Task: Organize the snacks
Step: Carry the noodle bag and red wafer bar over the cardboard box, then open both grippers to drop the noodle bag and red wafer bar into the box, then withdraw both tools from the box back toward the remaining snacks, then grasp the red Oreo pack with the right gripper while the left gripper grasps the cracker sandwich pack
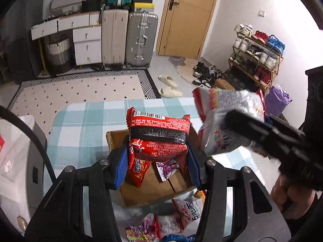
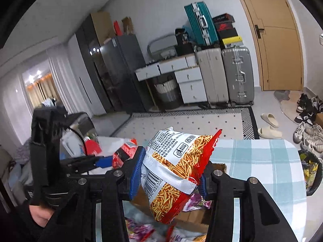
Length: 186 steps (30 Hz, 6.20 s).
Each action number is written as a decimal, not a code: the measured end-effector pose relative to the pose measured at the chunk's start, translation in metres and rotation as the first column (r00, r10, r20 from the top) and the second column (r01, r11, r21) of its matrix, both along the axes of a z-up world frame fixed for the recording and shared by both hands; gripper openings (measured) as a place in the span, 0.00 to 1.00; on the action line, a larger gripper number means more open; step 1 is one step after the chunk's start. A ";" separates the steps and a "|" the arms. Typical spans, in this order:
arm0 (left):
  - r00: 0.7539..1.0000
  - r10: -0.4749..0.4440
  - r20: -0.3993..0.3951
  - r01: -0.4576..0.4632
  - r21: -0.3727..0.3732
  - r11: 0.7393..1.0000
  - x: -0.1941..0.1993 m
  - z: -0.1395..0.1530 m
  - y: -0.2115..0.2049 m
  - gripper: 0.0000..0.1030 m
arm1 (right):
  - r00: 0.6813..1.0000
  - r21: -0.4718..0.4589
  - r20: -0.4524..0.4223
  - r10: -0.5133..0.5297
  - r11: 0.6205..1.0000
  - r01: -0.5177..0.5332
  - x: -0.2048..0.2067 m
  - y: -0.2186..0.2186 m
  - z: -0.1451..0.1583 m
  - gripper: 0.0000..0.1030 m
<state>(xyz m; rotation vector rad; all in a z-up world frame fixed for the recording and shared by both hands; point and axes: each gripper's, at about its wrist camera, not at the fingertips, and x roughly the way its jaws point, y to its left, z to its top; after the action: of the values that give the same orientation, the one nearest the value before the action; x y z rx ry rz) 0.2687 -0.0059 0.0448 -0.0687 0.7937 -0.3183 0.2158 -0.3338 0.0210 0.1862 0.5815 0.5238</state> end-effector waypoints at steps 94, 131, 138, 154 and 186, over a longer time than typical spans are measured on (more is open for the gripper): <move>0.982 0.140 0.126 -0.150 0.073 0.986 -0.273 -0.148 0.053 0.99 | 0.994 -0.018 0.099 0.054 0.998 -0.053 -0.219 -0.029 -0.127 1.00; 0.978 0.193 -0.074 -0.183 0.125 0.975 -0.265 -0.222 0.045 0.99 | 0.956 -0.144 -0.286 0.065 0.983 -0.110 -0.191 0.028 -0.235 0.65; 0.978 0.194 -0.077 -0.184 0.124 0.975 -0.267 -0.224 0.046 0.99 | 0.955 -0.123 -0.288 0.074 0.986 -0.114 -0.191 0.026 -0.237 0.48; 0.979 0.189 -0.081 -0.178 0.125 0.976 -0.268 -0.222 0.046 0.99 | 0.962 -0.063 -0.263 0.069 0.994 -0.089 -0.198 0.011 -0.232 0.43; 0.950 0.178 -0.257 -0.120 0.224 0.967 -0.229 -0.238 -0.015 1.00 | 0.966 0.018 -0.245 0.079 0.997 -0.076 -0.199 -0.017 -0.233 0.44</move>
<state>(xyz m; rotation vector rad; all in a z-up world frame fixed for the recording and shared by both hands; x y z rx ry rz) 0.0397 -0.0212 -0.1934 0.0223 1.0887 -0.0801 0.0165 -0.3512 -0.2119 0.2396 0.8313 0.5835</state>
